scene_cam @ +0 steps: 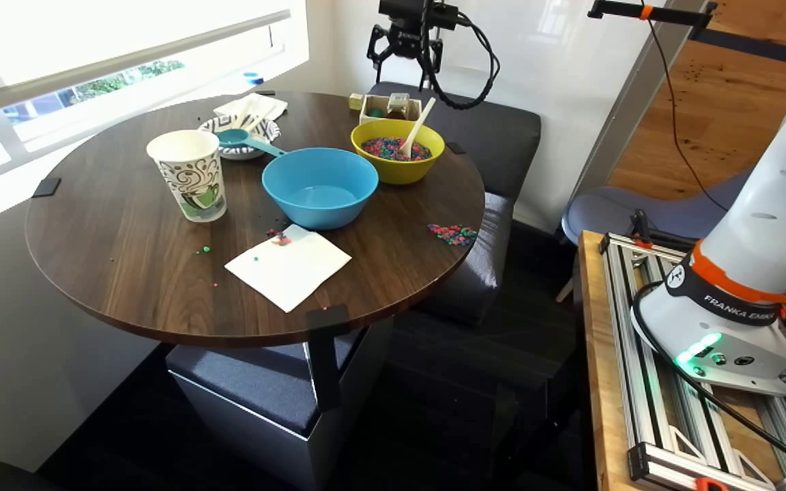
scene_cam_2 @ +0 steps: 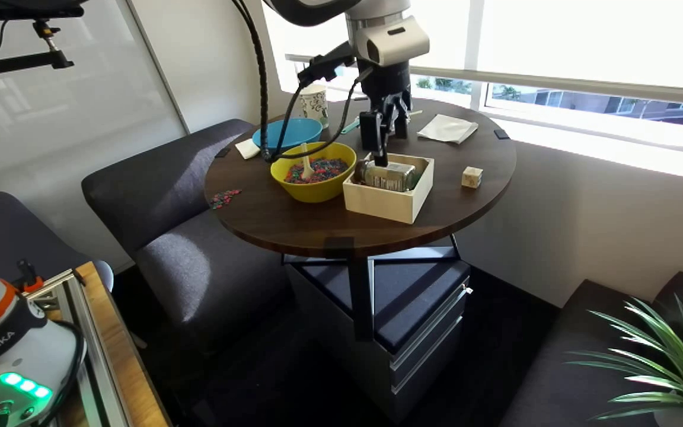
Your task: Remove the spice bottle from the blue bowl put it in the wooden box
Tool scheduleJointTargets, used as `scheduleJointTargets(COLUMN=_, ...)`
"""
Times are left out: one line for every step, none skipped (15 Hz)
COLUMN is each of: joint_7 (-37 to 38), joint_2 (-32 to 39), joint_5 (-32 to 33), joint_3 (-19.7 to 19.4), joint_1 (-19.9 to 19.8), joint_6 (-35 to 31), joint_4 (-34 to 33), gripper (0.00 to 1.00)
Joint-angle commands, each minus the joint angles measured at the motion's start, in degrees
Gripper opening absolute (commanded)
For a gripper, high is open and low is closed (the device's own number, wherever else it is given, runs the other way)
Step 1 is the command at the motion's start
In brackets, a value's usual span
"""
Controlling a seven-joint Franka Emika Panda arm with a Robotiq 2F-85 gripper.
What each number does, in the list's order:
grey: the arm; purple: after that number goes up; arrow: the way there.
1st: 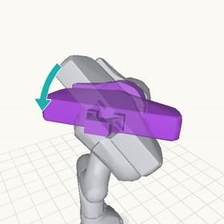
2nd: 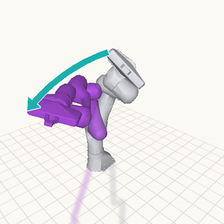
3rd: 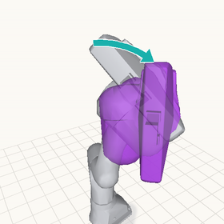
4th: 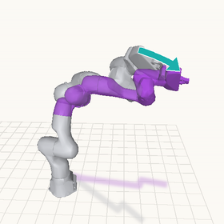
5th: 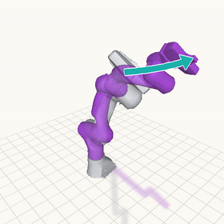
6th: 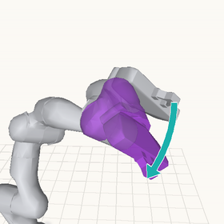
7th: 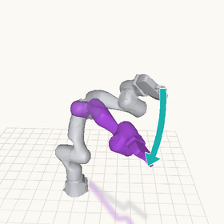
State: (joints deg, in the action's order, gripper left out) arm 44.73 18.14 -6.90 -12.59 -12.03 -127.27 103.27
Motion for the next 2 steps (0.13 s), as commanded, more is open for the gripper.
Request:
scheduleJointTargets(joint_7=-1.9, joint_2=-1.1, joint_5=-1.4, joint_3=-0.4, joint_1=0.4, joint_6=0.3, joint_4=-0.3, gripper=1.0)
scheduleJointTargets(joint_7=-3.2, joint_2=-2.5, joint_5=-2.3, joint_3=-0.3, joint_1=0.4, joint_6=0.2, joint_4=-0.2, gripper=1.0)
